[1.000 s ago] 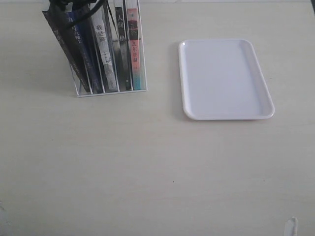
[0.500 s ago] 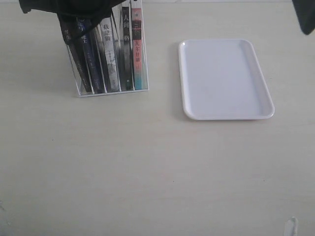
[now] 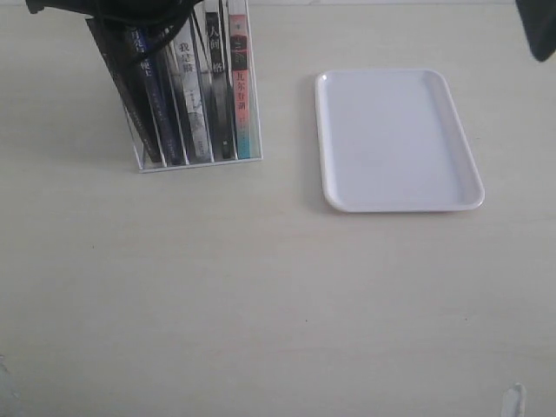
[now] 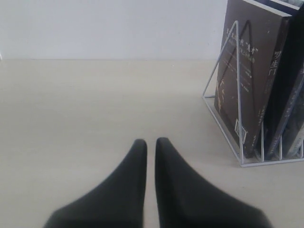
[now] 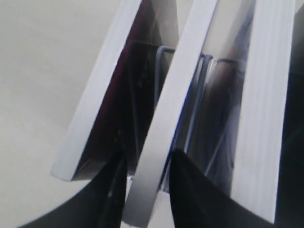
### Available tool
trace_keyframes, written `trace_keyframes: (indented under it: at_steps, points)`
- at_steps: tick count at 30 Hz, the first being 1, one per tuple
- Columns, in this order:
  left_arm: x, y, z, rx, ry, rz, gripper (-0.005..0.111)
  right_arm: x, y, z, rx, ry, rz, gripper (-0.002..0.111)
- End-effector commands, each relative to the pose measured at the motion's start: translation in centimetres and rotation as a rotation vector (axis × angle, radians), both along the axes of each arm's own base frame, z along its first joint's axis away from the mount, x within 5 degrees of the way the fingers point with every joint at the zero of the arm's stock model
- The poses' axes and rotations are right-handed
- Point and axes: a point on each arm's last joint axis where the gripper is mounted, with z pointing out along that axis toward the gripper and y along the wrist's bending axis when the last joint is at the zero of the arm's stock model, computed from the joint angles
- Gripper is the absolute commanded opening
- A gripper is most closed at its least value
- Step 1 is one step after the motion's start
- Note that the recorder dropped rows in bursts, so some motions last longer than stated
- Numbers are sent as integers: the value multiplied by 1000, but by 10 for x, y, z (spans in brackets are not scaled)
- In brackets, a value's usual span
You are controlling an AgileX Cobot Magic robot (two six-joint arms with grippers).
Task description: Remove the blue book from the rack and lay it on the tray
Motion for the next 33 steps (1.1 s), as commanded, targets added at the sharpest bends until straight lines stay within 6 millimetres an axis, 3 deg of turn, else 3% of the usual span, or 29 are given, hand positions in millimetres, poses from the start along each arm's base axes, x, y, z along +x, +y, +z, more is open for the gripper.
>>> trace_keyframes:
  at_steps: [1, 3, 10, 13, 22, 26, 33]
  points:
    - [0, 0, -1, 4, -4, -10, 6, 4, -3, 1, -4, -18, -7, 17]
    - [0, 0, -1, 4, -4, -10, 6, 4, -3, 1, -6, -20, -6, 12]
    - [0, 0, -1, 4, -4, -10, 6, 5, -3, 2, -2, -34, 2, 10]
    - [0, 0, -1, 4, -4, -10, 6, 5, -3, 2, 0, -39, 4, 0]
    - [0, 0, -1, 4, -4, -10, 6, 6, -4, 6, -16, -72, 16, 0]
    - [0, 0, -1, 4, -4, -10, 6, 5, -8, 21, 3, -118, 22, 0]
    - [0, 0, -1, 4, -4, -10, 6, -6, -25, 70, 82, -201, 21, 0]
